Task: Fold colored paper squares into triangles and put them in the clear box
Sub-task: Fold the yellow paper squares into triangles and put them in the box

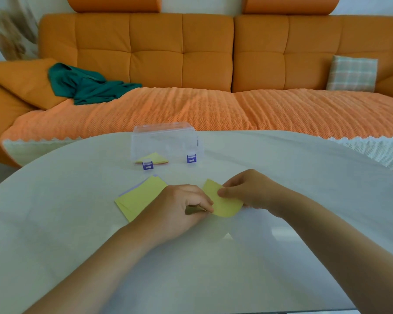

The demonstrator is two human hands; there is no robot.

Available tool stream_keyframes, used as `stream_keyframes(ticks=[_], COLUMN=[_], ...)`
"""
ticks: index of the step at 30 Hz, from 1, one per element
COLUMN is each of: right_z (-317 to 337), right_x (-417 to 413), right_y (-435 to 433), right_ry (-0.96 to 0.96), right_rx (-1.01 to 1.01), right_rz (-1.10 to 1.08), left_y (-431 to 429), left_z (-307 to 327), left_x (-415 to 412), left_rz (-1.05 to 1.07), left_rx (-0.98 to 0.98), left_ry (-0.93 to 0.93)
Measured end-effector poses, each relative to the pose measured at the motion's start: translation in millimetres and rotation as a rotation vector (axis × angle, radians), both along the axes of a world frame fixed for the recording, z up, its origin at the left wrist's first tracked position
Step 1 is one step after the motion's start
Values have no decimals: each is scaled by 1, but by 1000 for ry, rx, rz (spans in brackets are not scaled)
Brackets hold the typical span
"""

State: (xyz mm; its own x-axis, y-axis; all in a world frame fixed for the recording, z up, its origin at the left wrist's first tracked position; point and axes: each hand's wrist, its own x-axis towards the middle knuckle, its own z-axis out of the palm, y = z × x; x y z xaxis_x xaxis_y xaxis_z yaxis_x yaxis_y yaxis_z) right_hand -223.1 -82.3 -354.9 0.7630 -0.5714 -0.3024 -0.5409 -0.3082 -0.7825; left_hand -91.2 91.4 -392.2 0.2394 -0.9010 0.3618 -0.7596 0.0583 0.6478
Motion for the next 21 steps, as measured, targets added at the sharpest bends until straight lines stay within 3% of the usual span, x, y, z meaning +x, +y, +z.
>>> stream_keyframes(ticks=[7, 14, 18, 21], right_z=[-8, -7, -5, -8], right_x=[-2, -4, -3, 0], right_y=[-1, 3, 5, 8], right_ry=[-134, -156, -282, -289], right_rx=[-55, -34, 66, -47], right_rz=[24, 116, 84, 51], left_y=[-5, -12, -13, -14], left_z=[4, 7, 9, 8], left_x=[1, 5, 1, 0], left_rz=[198, 337, 388, 387], left_rx=[65, 61, 4, 6], left_ry=[17, 370, 454, 430])
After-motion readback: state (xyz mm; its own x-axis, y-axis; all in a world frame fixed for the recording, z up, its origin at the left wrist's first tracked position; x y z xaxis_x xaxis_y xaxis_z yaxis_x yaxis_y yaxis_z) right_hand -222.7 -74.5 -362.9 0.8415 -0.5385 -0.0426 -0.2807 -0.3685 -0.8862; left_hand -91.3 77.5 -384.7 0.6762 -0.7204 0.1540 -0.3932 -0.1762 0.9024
